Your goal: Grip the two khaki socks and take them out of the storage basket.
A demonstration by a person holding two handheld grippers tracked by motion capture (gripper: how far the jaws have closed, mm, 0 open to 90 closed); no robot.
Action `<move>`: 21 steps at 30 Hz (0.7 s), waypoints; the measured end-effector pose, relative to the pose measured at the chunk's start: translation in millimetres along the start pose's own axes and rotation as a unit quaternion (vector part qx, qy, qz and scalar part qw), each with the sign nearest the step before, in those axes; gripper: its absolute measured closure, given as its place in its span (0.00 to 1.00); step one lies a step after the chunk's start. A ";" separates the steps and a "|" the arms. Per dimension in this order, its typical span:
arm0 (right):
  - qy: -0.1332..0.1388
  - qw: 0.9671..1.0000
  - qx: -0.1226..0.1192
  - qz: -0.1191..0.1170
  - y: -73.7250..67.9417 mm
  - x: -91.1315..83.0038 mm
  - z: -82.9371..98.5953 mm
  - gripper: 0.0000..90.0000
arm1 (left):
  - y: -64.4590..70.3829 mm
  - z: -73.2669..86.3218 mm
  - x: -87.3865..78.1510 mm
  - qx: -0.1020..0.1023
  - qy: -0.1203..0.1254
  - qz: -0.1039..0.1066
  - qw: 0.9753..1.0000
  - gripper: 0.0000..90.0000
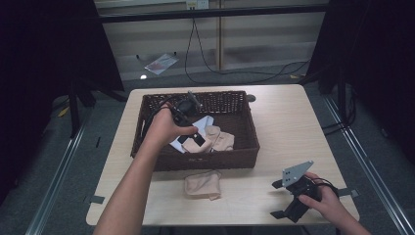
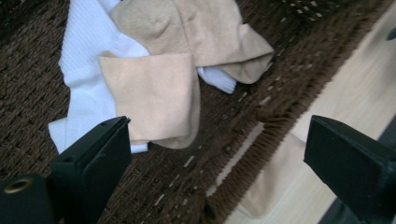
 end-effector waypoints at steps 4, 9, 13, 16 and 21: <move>0.001 1.000 -0.001 0.001 0.3 -0.2 -0.1 0.02 | -3.0 -3.2 7.4 -0.007 -0.001 0.003 1.000 0.07; 0.002 1.000 -0.003 0.001 0.6 0.1 -0.6 0.02 | -12.5 -7.7 14.1 -0.016 0.006 -0.001 1.000 0.06; 0.003 1.000 -0.004 0.002 1.1 0.1 -0.7 0.02 | -19.6 -10.6 17.5 -0.015 0.008 -0.008 1.000 0.07; 0.003 1.000 -0.006 0.002 1.0 0.7 -1.0 0.02 | -23.4 -13.1 23.4 -0.009 0.000 -0.008 1.000 0.08; 0.002 1.000 -0.006 0.003 1.4 0.8 -0.9 0.02 | -28.2 -17.9 30.9 -0.008 0.000 -0.014 1.000 0.10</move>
Point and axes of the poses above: each handheld gripper's, and its own axes: x roughly forward along the jaws, z roughly out of its underside, y roughly to its right, the point moved 10 cm from there along x, roughly forward along the jaws, and after that the axes turned 15 degrees about -y, right-handed, at the moved point
